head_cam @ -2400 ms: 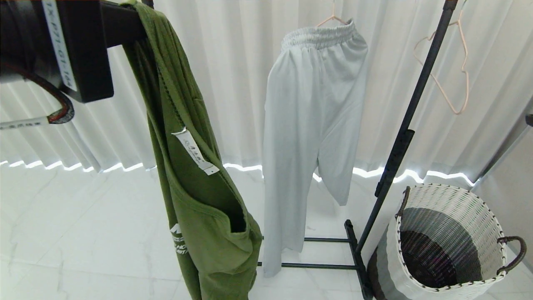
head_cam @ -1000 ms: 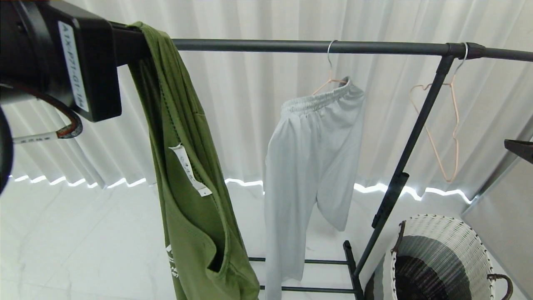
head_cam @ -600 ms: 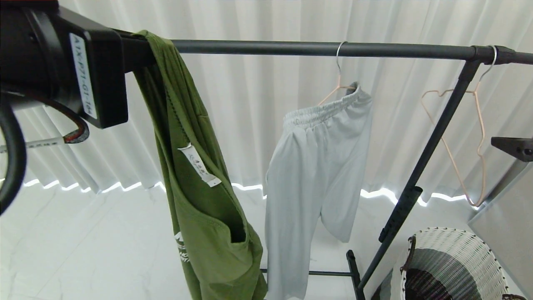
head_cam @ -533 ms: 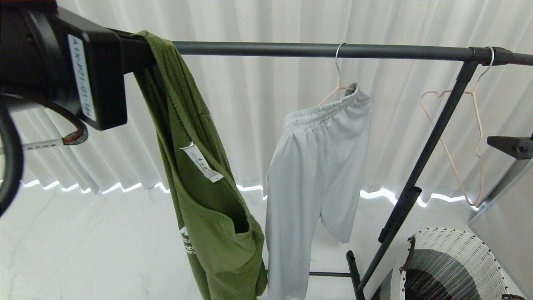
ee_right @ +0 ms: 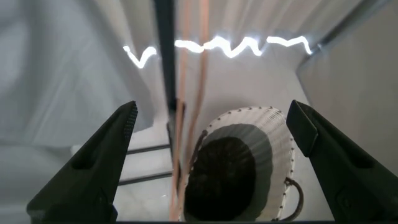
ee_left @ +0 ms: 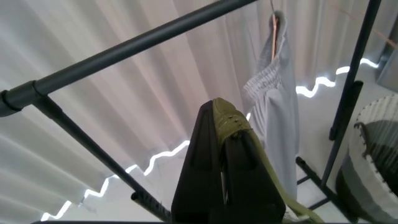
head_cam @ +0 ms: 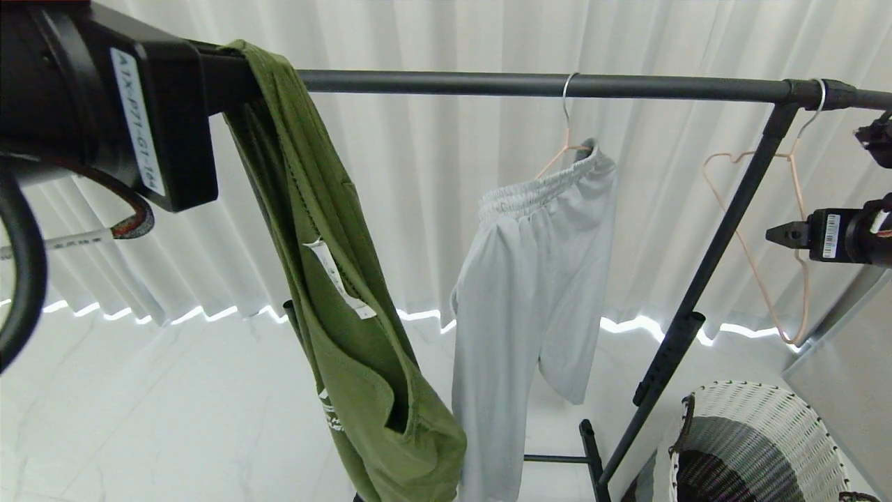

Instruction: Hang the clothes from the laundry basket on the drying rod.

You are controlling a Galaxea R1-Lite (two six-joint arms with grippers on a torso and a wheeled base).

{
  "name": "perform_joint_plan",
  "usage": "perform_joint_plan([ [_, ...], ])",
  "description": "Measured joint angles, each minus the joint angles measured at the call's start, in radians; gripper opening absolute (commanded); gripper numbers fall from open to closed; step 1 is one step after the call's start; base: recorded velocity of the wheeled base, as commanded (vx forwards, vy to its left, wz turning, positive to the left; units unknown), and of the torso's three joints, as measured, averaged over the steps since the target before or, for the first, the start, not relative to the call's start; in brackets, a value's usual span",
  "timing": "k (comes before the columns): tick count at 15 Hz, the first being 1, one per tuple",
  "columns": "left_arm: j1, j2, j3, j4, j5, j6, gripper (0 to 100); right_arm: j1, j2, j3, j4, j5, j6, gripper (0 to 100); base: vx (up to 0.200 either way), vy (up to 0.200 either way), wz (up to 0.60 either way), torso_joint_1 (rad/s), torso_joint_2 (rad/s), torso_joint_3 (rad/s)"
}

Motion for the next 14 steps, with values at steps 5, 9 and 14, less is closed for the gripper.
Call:
perform_joint_plan([
  [5,0.002,0.0,0.014,-0.005,0.004,0.015,0,-0.024,0.122,-0.081,0.003,0.0,0.014,100,0.0,0.0,0.0,0.0,0.0,0.0],
  [9,0.002,0.0,0.021,-0.005,0.004,0.015,0,-0.017,0.161,-0.087,0.006,-0.001,0.059,0,0.0,0.0,0.0,0.0,0.0,0.0],
  [14,0.001,0.0,0.027,-0.004,0.004,0.015,0,-0.016,0.173,-0.086,0.007,-0.001,0.061,0,0.0,0.0,0.0,0.0,0.0,0.0],
])
